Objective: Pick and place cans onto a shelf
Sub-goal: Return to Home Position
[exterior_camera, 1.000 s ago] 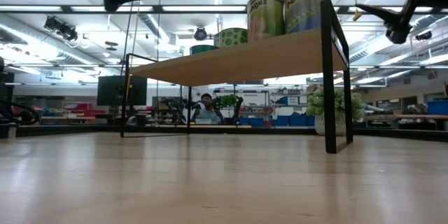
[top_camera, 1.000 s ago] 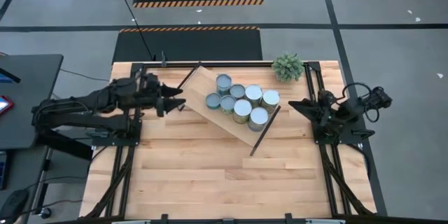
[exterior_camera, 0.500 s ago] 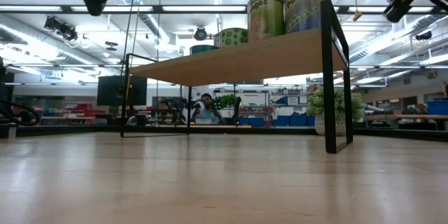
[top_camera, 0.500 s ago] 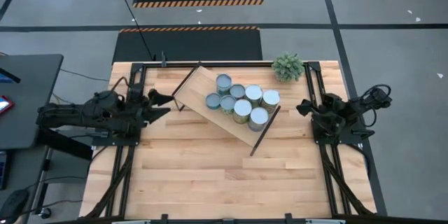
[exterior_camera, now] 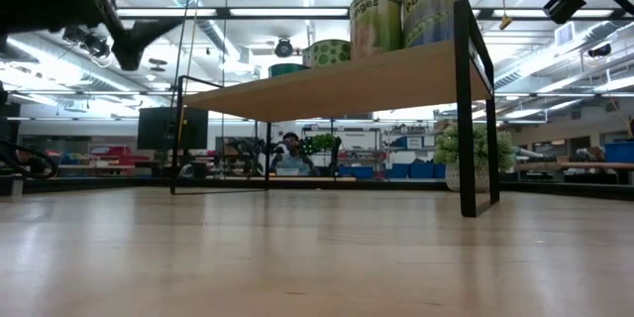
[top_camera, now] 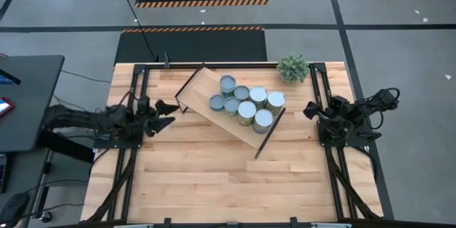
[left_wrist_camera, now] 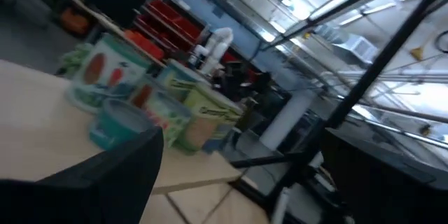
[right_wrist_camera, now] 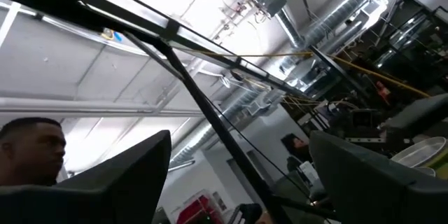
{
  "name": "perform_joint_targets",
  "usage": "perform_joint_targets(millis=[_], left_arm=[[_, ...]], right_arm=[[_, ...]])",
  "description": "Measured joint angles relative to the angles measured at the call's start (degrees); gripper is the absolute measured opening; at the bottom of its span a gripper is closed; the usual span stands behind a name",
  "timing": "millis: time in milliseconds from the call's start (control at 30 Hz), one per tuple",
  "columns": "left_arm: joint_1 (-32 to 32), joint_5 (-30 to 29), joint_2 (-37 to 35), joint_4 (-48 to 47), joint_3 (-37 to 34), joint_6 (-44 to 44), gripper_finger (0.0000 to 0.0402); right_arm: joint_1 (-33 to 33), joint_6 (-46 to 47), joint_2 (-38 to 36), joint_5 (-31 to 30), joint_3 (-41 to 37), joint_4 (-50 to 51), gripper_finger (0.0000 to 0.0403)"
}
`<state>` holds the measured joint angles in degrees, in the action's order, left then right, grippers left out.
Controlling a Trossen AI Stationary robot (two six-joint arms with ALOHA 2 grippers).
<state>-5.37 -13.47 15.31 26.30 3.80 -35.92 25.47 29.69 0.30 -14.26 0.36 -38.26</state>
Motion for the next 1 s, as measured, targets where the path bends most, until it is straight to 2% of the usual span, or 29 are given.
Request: perform_joint_targets(millis=[200,400,567,1000], left_arm=[[-1.95,-3.48,0.0,-1.04,-3.3,0.59,0.0389],[-2.92,-3.78,0.06,-6.64,-3.27,-0.38,0.0389],[-2.9,-3.91,0.06,-8.68,-3.27,2.1,0.0389],[-2.9,-3.9,0.06,-8.59,-3.29,2.11,0.0389]], right_arm=[[0.0,-1.8,0.07,-0.1,0.0,3.59,0.0347],[0.0,-2.3,0.09,3.95,0.0,9.34,0.0347],[0.0,-2.35,0.07,3.61,0.0,9.64,0.0347],[0.0,-2.43,0.07,3.49,0.0,9.64,0.0347]])
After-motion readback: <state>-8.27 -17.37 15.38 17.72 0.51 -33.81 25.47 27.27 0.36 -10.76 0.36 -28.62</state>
